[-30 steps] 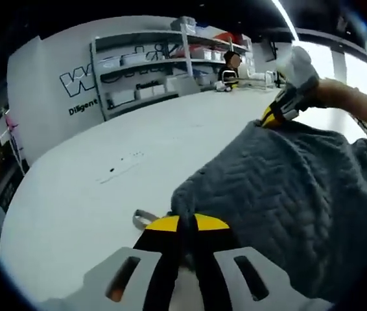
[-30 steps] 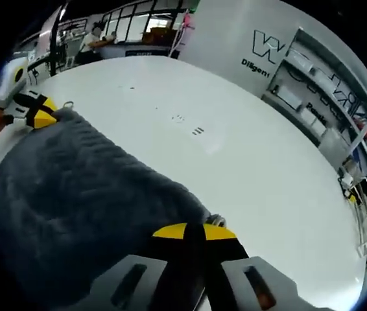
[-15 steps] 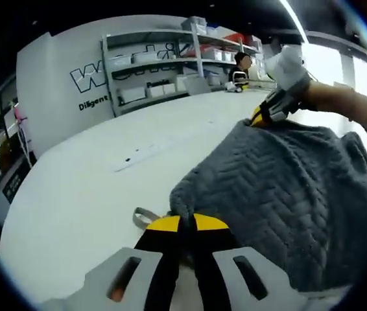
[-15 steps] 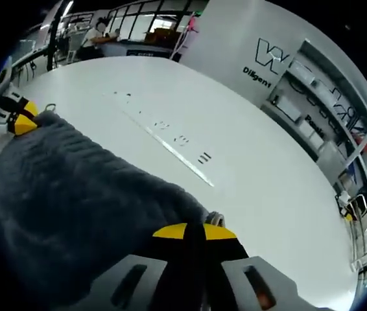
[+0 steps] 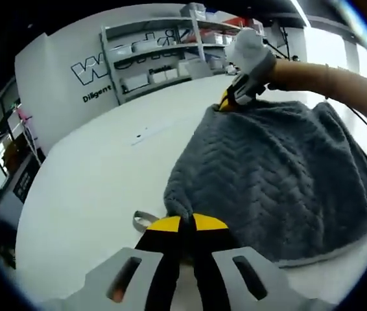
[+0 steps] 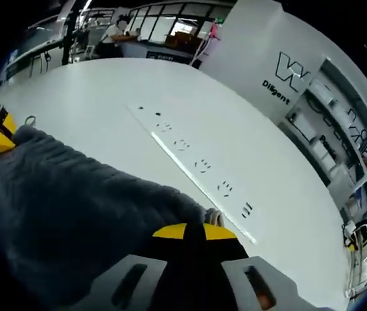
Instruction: Open the folded towel by lifting each exposed corner and separating the folded layers until the towel lies flat within the target outline without major curled edges
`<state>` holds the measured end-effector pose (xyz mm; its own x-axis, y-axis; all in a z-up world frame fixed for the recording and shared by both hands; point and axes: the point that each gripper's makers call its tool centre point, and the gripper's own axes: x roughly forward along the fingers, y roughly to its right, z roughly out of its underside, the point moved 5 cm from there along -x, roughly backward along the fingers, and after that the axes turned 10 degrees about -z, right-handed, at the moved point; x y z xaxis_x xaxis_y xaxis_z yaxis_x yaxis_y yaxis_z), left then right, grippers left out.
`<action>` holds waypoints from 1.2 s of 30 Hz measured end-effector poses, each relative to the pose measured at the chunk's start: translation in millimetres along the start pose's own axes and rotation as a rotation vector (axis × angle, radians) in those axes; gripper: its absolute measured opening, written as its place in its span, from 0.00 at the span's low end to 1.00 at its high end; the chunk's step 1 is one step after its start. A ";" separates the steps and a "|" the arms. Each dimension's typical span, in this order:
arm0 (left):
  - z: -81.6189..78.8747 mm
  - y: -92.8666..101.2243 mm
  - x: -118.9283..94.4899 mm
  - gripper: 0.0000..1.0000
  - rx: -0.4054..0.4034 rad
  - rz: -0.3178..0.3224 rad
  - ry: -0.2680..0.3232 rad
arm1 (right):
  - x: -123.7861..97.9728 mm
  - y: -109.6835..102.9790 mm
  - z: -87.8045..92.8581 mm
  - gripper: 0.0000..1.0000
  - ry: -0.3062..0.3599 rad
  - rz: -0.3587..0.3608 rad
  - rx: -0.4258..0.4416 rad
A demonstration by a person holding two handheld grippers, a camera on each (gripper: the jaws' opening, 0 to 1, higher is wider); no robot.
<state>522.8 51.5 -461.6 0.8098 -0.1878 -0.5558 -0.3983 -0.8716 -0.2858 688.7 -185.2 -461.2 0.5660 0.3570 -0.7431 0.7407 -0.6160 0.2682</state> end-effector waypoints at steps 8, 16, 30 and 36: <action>16.3 16.3 -32.1 0.04 0.030 0.022 -0.024 | 16.0 -25.5 -31.9 0.03 -0.014 -0.037 -0.096; 30.0 29.7 -58.7 0.03 0.034 0.031 -0.009 | 21.4 -59.1 -53.4 0.03 -0.013 -0.076 -0.178; 41.7 60.6 -87.9 0.03 0.047 0.029 0.021 | 28.8 -95.1 -77.1 0.03 0.021 -0.152 -0.216; 46.2 67.3 -98.5 0.03 0.064 0.026 0.021 | 29.4 -112.7 -85.7 0.03 0.031 -0.189 -0.256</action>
<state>396.3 32.3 -462.1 0.8074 -0.2199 -0.5475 -0.4453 -0.8359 -0.3210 652.9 -45.1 -460.7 0.4177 0.4721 -0.7763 0.8985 -0.3417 0.2756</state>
